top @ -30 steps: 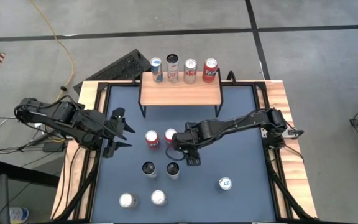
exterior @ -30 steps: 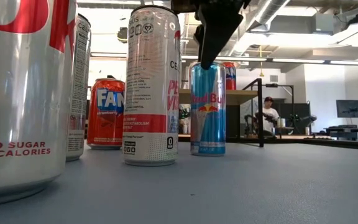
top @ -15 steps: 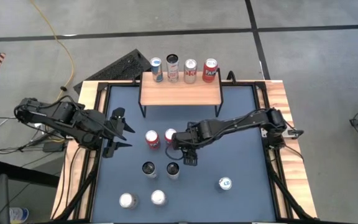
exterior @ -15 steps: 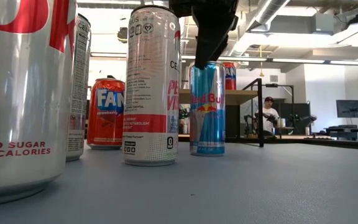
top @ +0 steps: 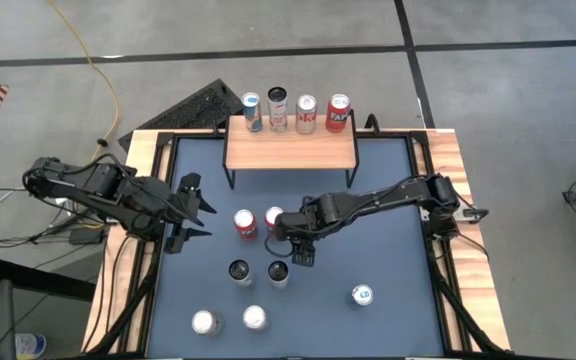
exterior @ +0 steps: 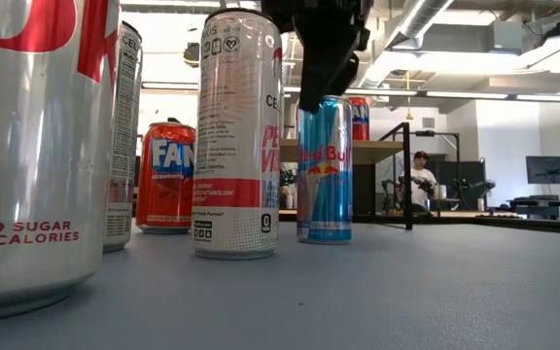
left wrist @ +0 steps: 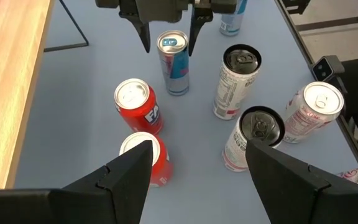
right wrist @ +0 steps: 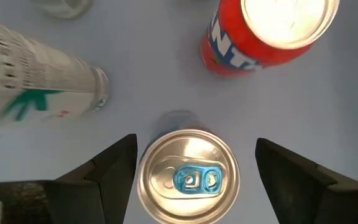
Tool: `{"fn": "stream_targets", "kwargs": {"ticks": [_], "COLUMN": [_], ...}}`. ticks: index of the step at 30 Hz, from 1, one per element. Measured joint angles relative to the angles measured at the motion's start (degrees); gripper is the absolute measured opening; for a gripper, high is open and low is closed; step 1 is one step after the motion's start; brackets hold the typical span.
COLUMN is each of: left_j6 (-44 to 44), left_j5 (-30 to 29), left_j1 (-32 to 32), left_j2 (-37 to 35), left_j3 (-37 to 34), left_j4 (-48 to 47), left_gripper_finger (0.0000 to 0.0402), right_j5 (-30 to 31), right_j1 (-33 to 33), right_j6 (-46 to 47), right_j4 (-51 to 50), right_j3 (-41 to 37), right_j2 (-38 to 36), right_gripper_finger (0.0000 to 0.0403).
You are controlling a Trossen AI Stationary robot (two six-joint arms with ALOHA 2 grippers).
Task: Place canned beverage on shelf
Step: Put the top blue soda can on the shelf aligned with the other blue soda can
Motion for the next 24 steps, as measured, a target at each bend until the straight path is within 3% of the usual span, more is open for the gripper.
{"fn": "stream_targets", "kwargs": {"ticks": [14, 20, 24], "left_j6": [0.02, 0.02, 0.02], "left_j5": [0.00, 0.00, 0.00], "left_j1": [-0.01, 0.00, -0.01], "left_j2": [0.02, 0.02, 0.02], "left_j3": [0.00, 0.00, 0.00], "left_j4": [-0.33, -0.33, -0.33], "left_gripper_finger": [0.0249, 0.0249, 0.0249], "right_j5": [-0.22, -0.23, -0.25], "right_j1": [0.00, 0.55, 0.59], "right_j6": [-0.66, -2.42, -3.84], "right_j4": [-1.67, -1.90, -2.18], "right_j3": [0.00, 0.00, 0.04], "right_j2": [3.17, 3.17, 3.05], "right_gripper_finger": [0.0296, 0.0261, 0.0210]}}
